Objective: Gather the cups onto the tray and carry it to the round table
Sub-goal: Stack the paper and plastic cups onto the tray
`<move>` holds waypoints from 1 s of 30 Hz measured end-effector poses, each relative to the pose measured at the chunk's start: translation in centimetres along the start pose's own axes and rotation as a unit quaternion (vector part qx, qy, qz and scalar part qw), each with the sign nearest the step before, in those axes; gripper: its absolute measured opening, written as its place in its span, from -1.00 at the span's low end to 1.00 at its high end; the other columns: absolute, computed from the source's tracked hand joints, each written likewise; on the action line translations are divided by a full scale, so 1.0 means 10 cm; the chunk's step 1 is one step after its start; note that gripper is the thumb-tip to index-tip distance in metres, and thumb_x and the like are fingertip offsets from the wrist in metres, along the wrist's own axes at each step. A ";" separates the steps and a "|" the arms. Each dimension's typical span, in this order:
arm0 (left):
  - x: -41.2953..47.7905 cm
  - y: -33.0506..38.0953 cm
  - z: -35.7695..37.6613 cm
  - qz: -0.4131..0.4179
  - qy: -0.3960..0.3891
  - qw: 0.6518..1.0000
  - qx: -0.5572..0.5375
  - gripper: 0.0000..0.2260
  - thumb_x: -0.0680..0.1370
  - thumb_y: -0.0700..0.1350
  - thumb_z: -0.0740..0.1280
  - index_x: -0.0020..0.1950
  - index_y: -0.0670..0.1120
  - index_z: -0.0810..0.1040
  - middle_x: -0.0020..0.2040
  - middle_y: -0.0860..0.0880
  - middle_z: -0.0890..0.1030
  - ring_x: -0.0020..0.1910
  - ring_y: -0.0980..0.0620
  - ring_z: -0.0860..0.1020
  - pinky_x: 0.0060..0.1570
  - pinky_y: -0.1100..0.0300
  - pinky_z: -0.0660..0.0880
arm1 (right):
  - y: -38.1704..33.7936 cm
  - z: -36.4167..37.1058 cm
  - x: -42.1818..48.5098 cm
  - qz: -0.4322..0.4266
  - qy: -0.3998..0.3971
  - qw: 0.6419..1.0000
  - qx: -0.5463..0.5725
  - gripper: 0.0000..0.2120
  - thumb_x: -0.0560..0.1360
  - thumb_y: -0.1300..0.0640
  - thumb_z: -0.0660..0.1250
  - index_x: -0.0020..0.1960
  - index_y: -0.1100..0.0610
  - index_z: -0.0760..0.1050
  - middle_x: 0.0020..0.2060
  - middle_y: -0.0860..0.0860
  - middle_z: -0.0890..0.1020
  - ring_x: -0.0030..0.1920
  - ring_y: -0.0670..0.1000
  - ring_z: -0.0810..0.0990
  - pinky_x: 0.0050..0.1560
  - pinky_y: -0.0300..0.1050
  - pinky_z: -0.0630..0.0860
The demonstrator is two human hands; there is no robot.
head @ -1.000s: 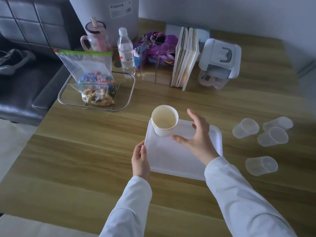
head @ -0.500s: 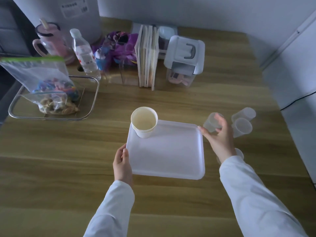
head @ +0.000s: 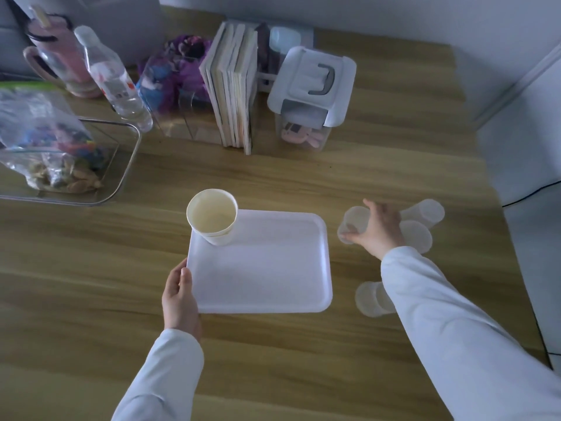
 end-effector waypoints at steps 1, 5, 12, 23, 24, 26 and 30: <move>0.00 0.00 0.00 0.001 0.004 1.000 -0.001 -0.77 0.60 -0.08 0.14 -0.05 0.18 0.55 0.13 -0.09 0.58 0.09 -0.09 0.53 0.24 -0.13 0.43 | 0.01 0.02 0.02 -0.001 -0.005 1.000 -0.008 -0.12 0.28 -0.04 0.49 0.44 0.15 0.12 0.38 0.22 0.27 0.40 0.22 0.16 0.42 0.07 0.12; -0.03 -0.02 0.01 -0.001 0.009 1.000 -0.007 -0.76 0.60 -0.08 0.14 -0.07 0.18 0.56 0.09 -0.06 0.58 0.08 -0.09 0.53 0.25 -0.15 0.44 | 0.03 0.05 0.06 -0.001 -0.009 1.000 -0.006 -0.22 0.31 0.04 0.47 0.41 0.14 0.17 0.36 0.21 0.30 0.38 0.20 0.22 0.38 0.03 0.16; -0.02 -0.05 0.02 -0.009 -0.006 1.000 -0.013 -0.77 0.60 -0.07 0.14 -0.07 0.18 0.56 0.13 -0.07 0.58 0.17 -0.14 0.53 0.28 -0.16 0.42 | -0.02 -0.09 -0.04 0.006 0.013 0.999 0.042 -0.26 0.33 0.07 0.46 0.40 0.12 0.18 0.33 0.18 0.30 0.37 0.18 0.26 0.33 0.03 0.24; -0.17 -0.01 0.01 -0.006 -0.043 0.999 -0.028 -0.77 0.60 -0.09 0.14 -0.04 0.15 0.56 0.12 -0.09 0.59 0.16 -0.16 0.53 0.25 -0.15 0.43 | -0.88 -0.41 -0.70 -0.169 0.023 0.980 0.103 -0.27 0.28 0.08 0.51 0.36 0.11 0.27 0.26 0.12 0.38 0.24 0.04 0.41 0.23 -0.21 0.29; -0.19 0.00 0.00 -0.005 -0.047 0.998 -0.028 -0.77 0.59 -0.09 0.14 -0.05 0.16 0.56 0.13 -0.10 0.59 0.18 -0.17 0.53 0.26 -0.16 0.43 | -0.96 -0.34 -0.76 -0.177 0.014 0.979 0.101 -0.27 0.28 0.09 0.51 0.36 0.11 0.27 0.27 0.11 0.39 0.26 0.04 0.40 0.25 -0.21 0.27; -0.22 0.02 -0.03 -0.003 -0.053 0.998 -0.028 -0.77 0.59 -0.09 0.15 -0.05 0.16 0.56 0.12 -0.10 0.59 0.17 -0.15 0.53 0.25 -0.14 0.44 | -1.08 -0.20 -0.85 -0.188 0.001 0.978 0.091 -0.27 0.27 0.09 0.52 0.36 0.10 0.28 0.27 0.11 0.39 0.31 0.06 0.35 0.27 -0.23 0.22; -0.28 0.06 -0.08 0.001 -0.060 0.998 -0.030 -0.76 0.60 -0.12 0.14 -0.06 0.14 0.55 0.08 -0.07 0.59 0.10 -0.08 0.52 0.20 -0.06 0.44 | -1.24 0.03 -0.98 -0.191 -0.013 0.978 0.080 -0.23 0.27 0.07 0.51 0.38 0.11 0.25 0.27 0.12 0.37 0.33 0.08 0.33 0.34 -0.15 0.25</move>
Point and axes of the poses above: each hand's wrist, its own x-axis towards the middle knuckle, its own z-axis out of the palm, y = z × x, the point moved 6 cm from there along x, towards the middle knuckle
